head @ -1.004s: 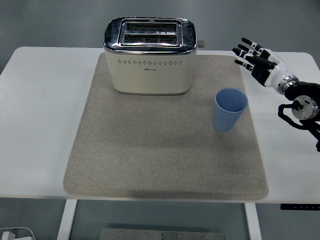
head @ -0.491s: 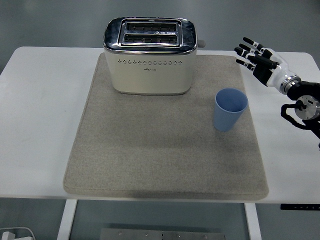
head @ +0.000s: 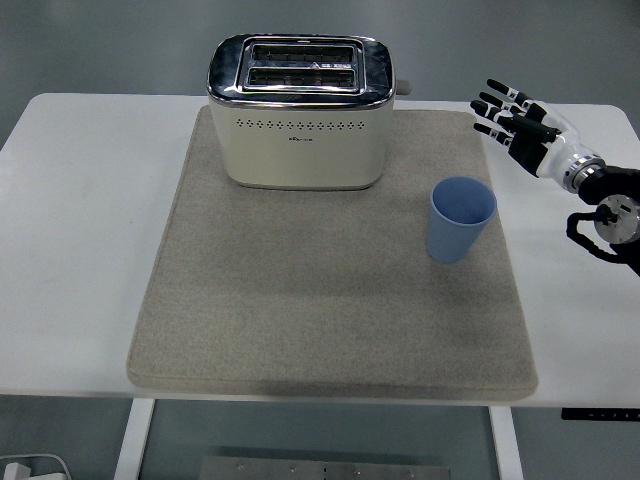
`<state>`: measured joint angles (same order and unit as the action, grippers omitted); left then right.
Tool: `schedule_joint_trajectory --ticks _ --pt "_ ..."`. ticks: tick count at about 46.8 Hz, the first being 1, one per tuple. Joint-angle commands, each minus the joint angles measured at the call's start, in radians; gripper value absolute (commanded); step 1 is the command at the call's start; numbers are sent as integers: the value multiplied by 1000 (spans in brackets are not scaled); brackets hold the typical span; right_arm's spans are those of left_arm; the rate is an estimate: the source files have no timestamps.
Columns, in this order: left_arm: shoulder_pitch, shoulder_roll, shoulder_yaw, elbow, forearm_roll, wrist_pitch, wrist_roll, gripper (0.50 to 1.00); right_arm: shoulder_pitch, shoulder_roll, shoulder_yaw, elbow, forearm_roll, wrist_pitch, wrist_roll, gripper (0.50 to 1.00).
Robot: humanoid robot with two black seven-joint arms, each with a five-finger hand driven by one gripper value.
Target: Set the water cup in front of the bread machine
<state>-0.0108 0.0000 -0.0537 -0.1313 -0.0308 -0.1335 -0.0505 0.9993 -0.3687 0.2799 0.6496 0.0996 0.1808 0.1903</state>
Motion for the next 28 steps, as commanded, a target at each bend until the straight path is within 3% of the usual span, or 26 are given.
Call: schedule_joint_trajectory --ticks 1,13,22,28 --pt "0 0 0 1 0 0 0 1000 -1 -9 -1 2 0 3 3 930" --pt "0 0 0 -1 0 0 1 1000 -13 -58 -5 22 -8 68 5 930" --pt "0 0 0 -1 0 0 1 1000 -48 -145 -4 126 -146 117 8 930" --pt "0 0 0 -1 0 0 1 1000 -80 -206 -2 215 -219 120 9 930"
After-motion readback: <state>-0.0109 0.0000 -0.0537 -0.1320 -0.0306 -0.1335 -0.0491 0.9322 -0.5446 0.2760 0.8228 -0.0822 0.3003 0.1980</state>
